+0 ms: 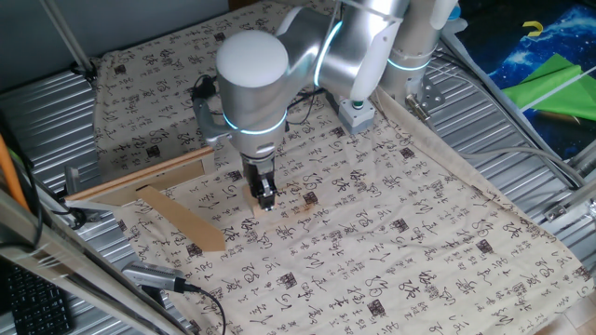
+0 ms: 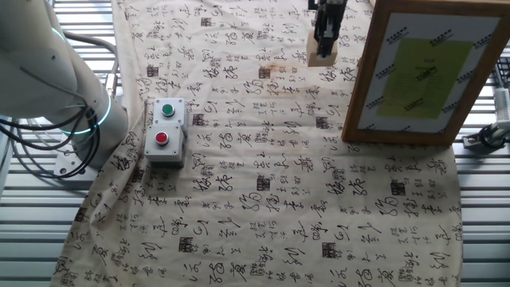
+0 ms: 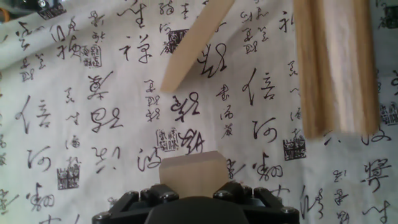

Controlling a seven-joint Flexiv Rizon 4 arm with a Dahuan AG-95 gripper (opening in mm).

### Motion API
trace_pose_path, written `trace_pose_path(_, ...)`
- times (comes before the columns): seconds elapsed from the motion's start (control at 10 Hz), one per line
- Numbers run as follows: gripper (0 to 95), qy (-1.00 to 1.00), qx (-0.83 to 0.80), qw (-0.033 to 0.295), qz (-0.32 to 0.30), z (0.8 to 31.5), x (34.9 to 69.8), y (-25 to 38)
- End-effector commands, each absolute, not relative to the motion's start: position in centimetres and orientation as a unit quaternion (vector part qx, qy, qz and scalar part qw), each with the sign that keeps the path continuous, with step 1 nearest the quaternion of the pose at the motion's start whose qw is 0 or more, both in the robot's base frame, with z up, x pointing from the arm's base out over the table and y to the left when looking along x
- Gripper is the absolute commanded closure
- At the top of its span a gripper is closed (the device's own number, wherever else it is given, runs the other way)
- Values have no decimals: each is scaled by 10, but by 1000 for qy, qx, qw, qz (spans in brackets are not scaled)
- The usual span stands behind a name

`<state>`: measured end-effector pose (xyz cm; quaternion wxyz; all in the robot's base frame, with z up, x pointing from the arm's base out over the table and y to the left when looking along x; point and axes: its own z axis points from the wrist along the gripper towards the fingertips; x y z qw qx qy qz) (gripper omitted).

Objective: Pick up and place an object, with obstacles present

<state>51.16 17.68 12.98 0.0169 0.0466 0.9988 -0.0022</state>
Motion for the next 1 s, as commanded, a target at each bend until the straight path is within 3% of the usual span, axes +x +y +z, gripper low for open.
trace_pose_path(0.1,950,999,14,31,-3,129,512,177)
trace_pose_path(0.3,950,998,-52,45,-5,129,512,177)
trace_pose_path(1.0,950,990,-135,41,2,129,512,177)
